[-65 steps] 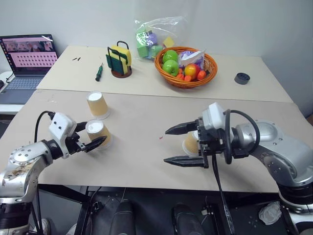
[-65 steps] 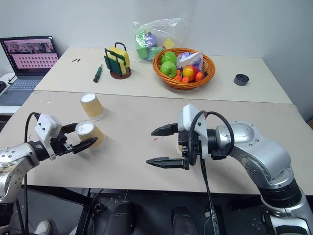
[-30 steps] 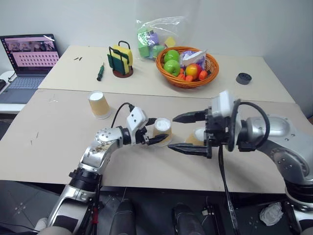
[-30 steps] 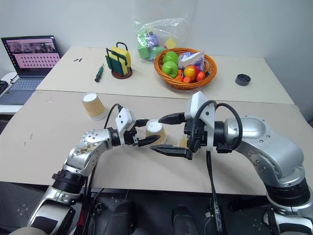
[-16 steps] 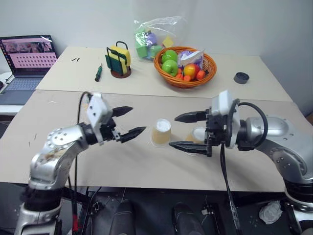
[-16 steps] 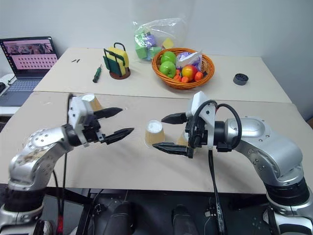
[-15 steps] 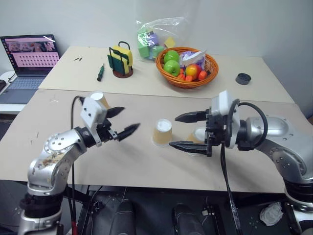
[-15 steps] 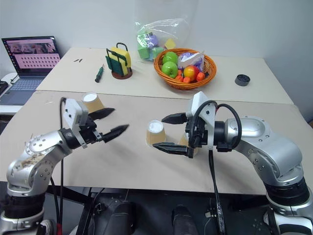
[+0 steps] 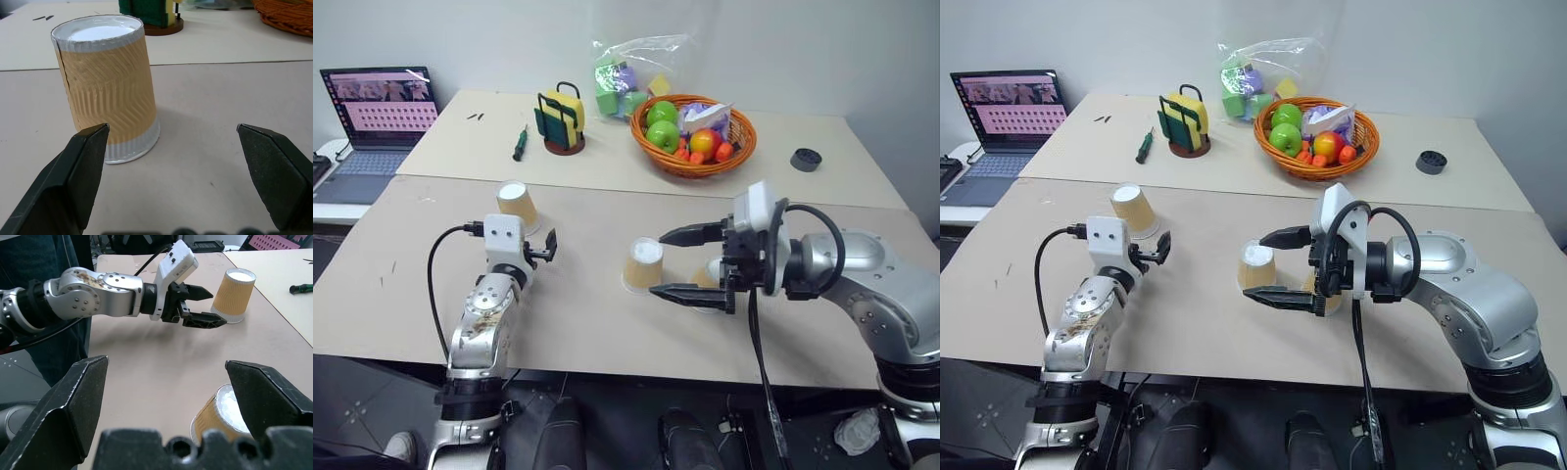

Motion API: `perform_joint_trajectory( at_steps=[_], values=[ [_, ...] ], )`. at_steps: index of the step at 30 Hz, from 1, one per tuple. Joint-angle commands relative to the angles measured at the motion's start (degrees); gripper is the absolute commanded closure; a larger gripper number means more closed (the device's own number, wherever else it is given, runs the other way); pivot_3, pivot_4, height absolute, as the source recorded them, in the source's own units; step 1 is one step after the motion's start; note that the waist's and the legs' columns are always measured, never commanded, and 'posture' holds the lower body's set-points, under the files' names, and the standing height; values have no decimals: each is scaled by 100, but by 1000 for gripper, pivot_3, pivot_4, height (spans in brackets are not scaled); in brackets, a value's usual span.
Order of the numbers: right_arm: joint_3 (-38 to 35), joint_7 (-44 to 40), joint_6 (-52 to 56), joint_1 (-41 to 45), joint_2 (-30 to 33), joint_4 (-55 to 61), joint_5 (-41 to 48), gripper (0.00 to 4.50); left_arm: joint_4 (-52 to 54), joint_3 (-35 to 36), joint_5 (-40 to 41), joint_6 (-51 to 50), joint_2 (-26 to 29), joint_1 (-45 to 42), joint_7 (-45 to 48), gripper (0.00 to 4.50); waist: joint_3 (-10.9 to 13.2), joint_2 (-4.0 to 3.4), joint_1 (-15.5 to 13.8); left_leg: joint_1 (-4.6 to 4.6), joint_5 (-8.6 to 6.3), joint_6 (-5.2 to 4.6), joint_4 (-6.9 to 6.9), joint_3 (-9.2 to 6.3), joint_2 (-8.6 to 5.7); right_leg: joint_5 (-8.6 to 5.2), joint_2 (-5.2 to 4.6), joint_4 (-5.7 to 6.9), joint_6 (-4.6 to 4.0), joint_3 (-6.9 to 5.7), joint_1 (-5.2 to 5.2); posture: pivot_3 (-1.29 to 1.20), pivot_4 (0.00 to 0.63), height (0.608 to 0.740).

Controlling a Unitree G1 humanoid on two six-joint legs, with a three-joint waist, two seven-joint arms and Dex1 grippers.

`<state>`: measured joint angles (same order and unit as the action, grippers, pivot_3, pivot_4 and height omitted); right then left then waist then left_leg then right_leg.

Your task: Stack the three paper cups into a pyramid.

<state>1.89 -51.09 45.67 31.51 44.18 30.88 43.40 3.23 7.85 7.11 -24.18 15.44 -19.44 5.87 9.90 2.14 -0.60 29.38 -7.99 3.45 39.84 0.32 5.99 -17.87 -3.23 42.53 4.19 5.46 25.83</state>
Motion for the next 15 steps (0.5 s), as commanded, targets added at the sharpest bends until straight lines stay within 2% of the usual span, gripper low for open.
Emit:
perform_joint_trajectory(
  at_steps=[1,15],
  values=[
    [-162,21,-98,44,35,147,5,0,-634,131,-137,539,211,-351,63,39,0,0,-6,0,0,0,-1,-1,0,0,0,0,0,-1,0,0,150,661],
    [-228,150,-73,-17,18,216,78,0,-3208,93,-251,1625,458,-2197,419,39,0,0,-18,35,3,4,0,-5,-2,23,-1,-8,8,-8,25,0,150,661]
  ],
)
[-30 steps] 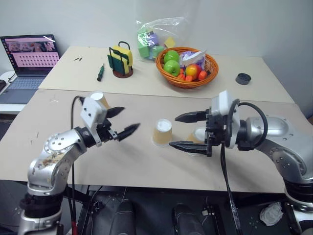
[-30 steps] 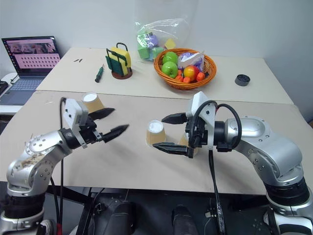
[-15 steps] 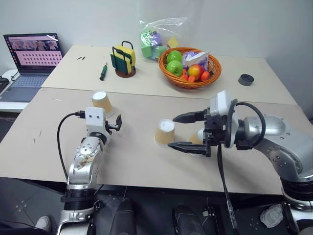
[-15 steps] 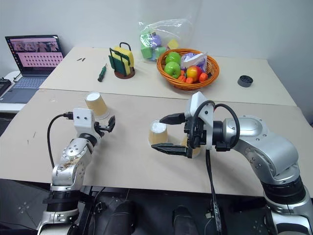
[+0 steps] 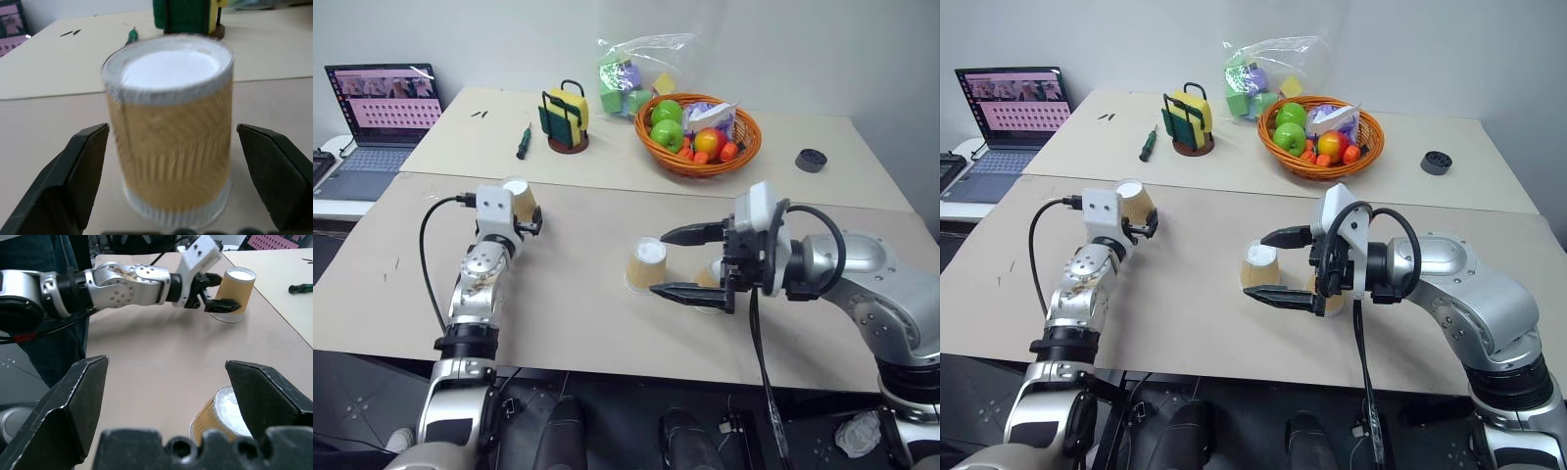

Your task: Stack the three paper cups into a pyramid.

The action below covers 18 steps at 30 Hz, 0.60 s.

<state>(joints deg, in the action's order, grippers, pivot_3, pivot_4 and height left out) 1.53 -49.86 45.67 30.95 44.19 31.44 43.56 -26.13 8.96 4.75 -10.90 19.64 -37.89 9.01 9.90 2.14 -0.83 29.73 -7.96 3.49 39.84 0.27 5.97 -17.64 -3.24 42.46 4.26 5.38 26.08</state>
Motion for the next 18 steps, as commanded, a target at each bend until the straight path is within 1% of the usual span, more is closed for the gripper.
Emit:
perform_joint_trajectory(
  at_steps=[1,6,13,16,17,18],
  values=[
    [-196,30,-71,37,20,163,64,0,-392,-19,-26,353,40,-441,115,39,0,0,9,3,0,0,0,-1,0,3,0,-1,-5,-1,2,0,150,661],
    [-215,41,-59,8,38,177,67,0,-932,14,-7,622,10,-846,115,39,0,0,12,7,1,0,0,-3,0,5,1,0,-4,-2,6,0,150,661],
    [-196,45,-70,-22,54,163,18,0,-922,-12,-6,777,2,-798,178,39,0,0,14,9,5,6,0,-4,0,7,1,0,-3,-3,7,0,150,661],
    [-174,54,-73,-30,45,161,-1,0,-849,4,35,743,2,-738,245,800,0,0,13,10,6,6,0,-5,0,8,0,0,-2,-4,7,0,150,661],
    [-151,58,-83,-31,40,153,-29,0,-825,0,28,739,15,-717,260,1183,0,0,12,10,6,6,0,-5,0,8,1,0,-2,-5,7,0,150,661],
    [-138,60,-89,-30,33,140,-43,0,-792,-2,-3,774,31,-694,232,1183,0,0,12,10,7,6,0,-5,-1,8,0,0,-2,-5,7,0,150,661]
  ],
)
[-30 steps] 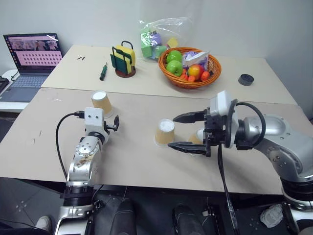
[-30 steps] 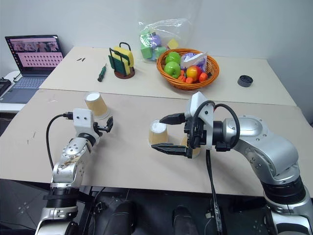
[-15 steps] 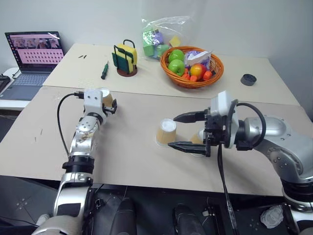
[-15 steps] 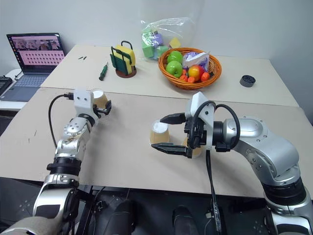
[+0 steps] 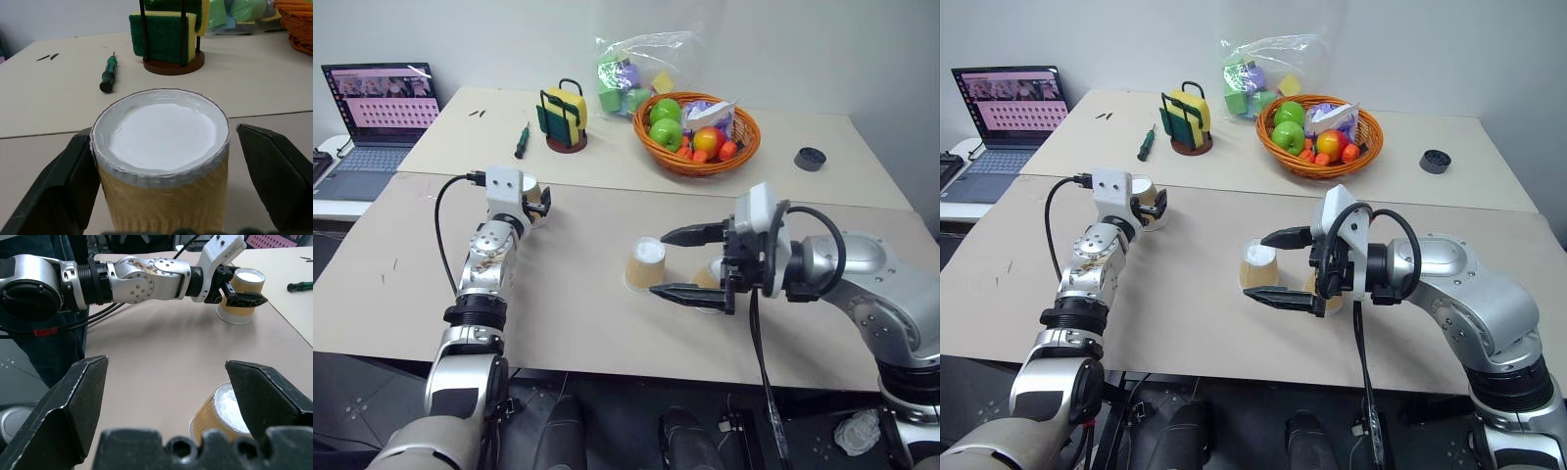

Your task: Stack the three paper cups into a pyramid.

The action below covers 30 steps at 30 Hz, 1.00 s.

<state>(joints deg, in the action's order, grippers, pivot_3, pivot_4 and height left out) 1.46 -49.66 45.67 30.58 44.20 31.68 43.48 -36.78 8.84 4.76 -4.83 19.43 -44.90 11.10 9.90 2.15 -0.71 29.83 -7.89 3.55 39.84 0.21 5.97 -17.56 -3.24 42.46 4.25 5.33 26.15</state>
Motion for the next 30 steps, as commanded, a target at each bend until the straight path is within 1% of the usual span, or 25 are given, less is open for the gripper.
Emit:
perform_joint_trajectory(
  at_steps=[1,5,7,9,11,15,18,23,30],
  values=[
    [-121,42,-92,5,29,106,-47,0,303,6,-9,171,62,24,44,1183,0,0,0,0,0,0,0,0,0,0,0,0,0,-1,0,0,150,661],
    [-95,29,-96,-13,23,100,-78,0,486,-51,-3,194,78,100,212,1183,0,0,0,0,1,0,0,-1,0,1,0,0,0,-1,0,0,150,661],
    [-77,38,-95,-21,7,107,-97,0,767,-113,102,240,46,194,493,1183,0,0,-1,1,1,1,0,-1,0,1,0,0,0,-2,0,0,150,661],
    [-63,59,-84,-24,-4,107,-111,0,1189,-238,260,258,8,350,964,1183,0,0,-4,2,1,1,0,-1,0,1,0,0,-1,-2,0,0,150,661],
    [-45,74,-83,-34,7,108,-149,0,1792,-467,546,30,26,618,1674,1183,0,0,-4,4,2,2,0,-2,0,2,0,0,-2,-3,1,0,150,661],
    [-58,101,-63,-67,29,134,-220,0,2872,-885,1071,-577,244,1202,2864,1183,0,-1,5,3,3,3,0,-2,0,4,-1,0,-6,-3,1,0,150,661],
    [-102,141,-46,-85,41,143,-245,0,3255,-1135,1222,-968,448,1447,3413,1183,0,-1,26,0,5,1,-1,-2,1,5,0,1,-8,-2,0,0,150,661],
    [-214,247,-1,-140,80,226,-197,0,3260,-1442,1198,-1219,646,1534,3970,1183,0,-1,26,-2,11,-8,0,-2,1,6,0,0,-11,-1,-2,0,150,661],
    [-385,392,56,-227,155,352,-120,0,2876,-1735,989,-1202,494,1278,4157,1183,0,-2,-8,0,12,-9,0,-2,0,6,-1,-5,-11,-2,-5,0,150,661]
  ],
)
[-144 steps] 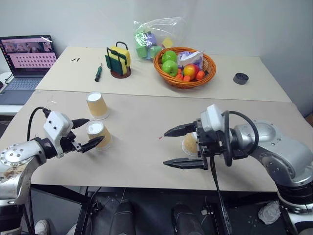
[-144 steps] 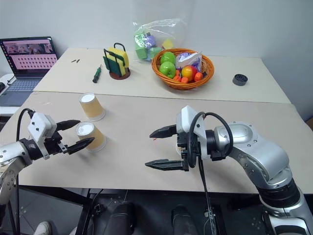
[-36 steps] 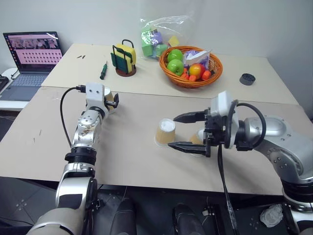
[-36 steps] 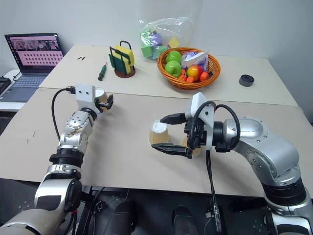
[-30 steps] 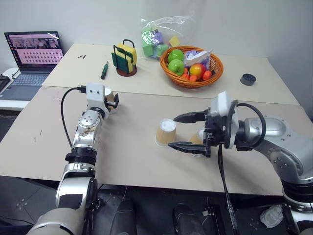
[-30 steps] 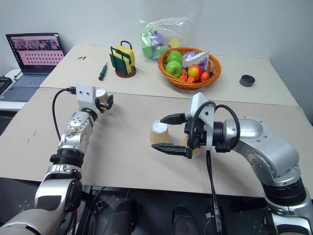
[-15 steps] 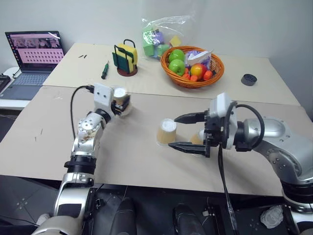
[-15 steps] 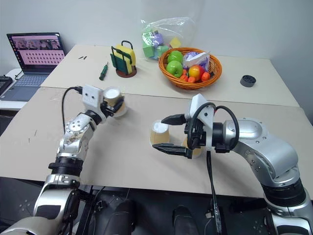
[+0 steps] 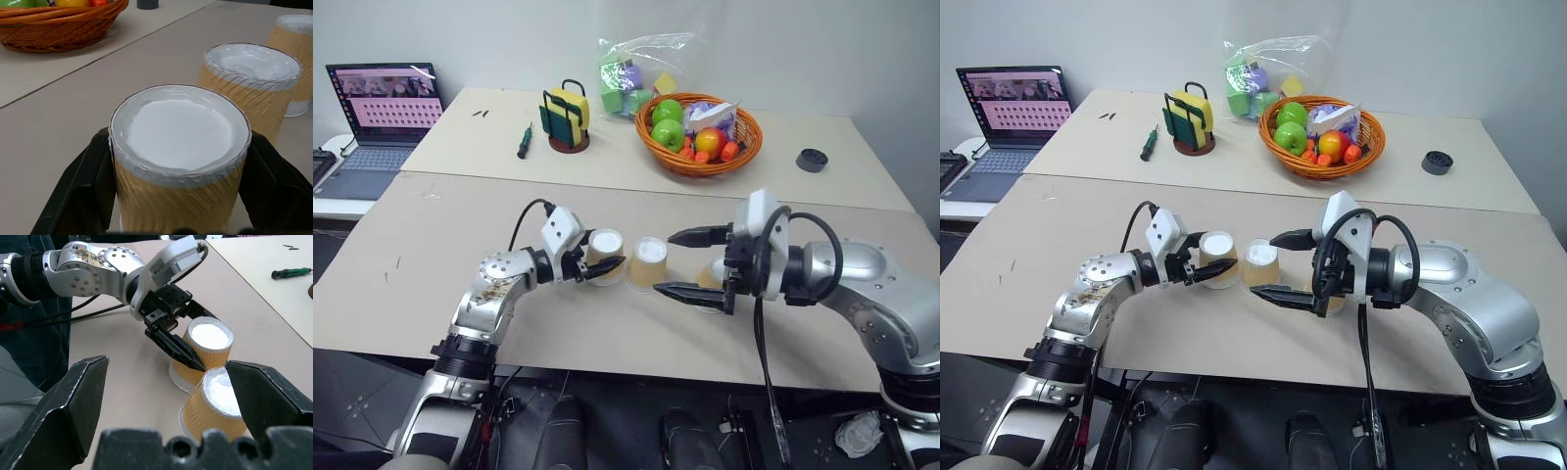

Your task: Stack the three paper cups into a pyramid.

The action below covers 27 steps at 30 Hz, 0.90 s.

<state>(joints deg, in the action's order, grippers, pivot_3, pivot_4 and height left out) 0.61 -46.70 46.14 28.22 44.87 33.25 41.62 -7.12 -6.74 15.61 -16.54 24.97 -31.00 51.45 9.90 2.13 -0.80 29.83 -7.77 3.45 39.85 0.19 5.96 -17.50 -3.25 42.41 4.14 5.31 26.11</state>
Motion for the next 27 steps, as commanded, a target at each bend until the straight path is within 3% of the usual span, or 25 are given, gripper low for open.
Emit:
perform_joint_trajectory(
  at_steps=[1,5,9,19,27],
  values=[
    [-311,110,17,7,100,204,78,0,-132,-210,-124,-11,-68,-124,139,1183,0,0,5,0,0,0,0,-1,0,0,0,0,0,0,0,0,150,661],
    [-361,158,43,3,135,233,108,0,-194,-276,-177,15,-66,-140,214,1183,-1,-1,9,-2,1,-1,-1,-1,0,0,0,0,0,0,-1,0,150,661],
    [-394,171,42,5,167,224,116,0,-126,-260,-171,-19,-45,-129,271,89,-1,-1,12,-1,1,-2,0,0,0,0,0,0,0,0,-1,0,150,661],
    [-425,89,-68,-37,190,14,35,0,755,19,190,-525,334,-78,495,89,0,-2,22,2,1,-2,-1,-1,1,1,1,1,1,0,2,0,150,661],
    [-1178,-452,-578,-431,1078,-1047,-559,0,2033,827,1098,-1630,1574,-70,938,89,2,-5,20,0,2,-2,-1,0,1,-4,0,0,-3,0,3,0,150,661]
  ],
)
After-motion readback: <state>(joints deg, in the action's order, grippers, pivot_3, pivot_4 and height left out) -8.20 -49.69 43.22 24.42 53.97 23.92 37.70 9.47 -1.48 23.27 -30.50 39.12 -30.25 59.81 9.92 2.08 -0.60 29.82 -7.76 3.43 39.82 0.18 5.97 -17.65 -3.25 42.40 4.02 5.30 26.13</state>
